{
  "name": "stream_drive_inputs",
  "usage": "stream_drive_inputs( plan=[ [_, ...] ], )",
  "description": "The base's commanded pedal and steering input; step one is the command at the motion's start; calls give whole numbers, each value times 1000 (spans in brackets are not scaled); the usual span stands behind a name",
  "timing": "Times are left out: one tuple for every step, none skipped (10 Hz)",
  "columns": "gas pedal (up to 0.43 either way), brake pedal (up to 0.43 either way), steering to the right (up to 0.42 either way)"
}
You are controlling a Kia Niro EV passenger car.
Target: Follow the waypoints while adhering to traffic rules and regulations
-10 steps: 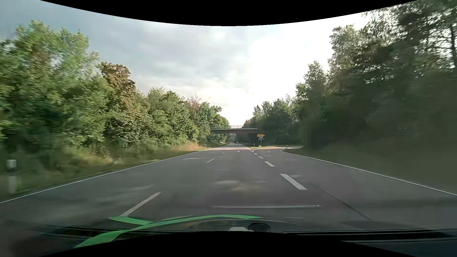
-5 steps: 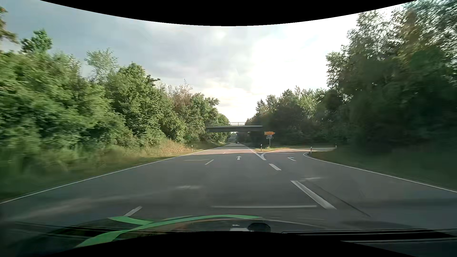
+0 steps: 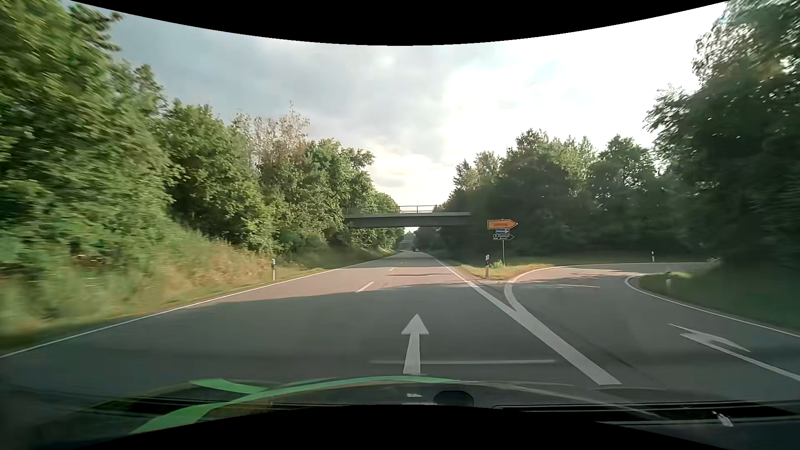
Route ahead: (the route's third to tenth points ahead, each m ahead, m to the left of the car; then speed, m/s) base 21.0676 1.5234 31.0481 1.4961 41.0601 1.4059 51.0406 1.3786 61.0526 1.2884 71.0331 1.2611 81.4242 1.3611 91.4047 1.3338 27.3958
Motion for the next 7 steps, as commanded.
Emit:
stream_drive_inputs(
  plan=[
    [260, 0, -1],
    [260, 0, -1],
    [260, 0, -1],
    [260, 0, -2],
    [260, 0, -1],
    [260, 0, -2],
    [260, 0, -1]
  ],
)
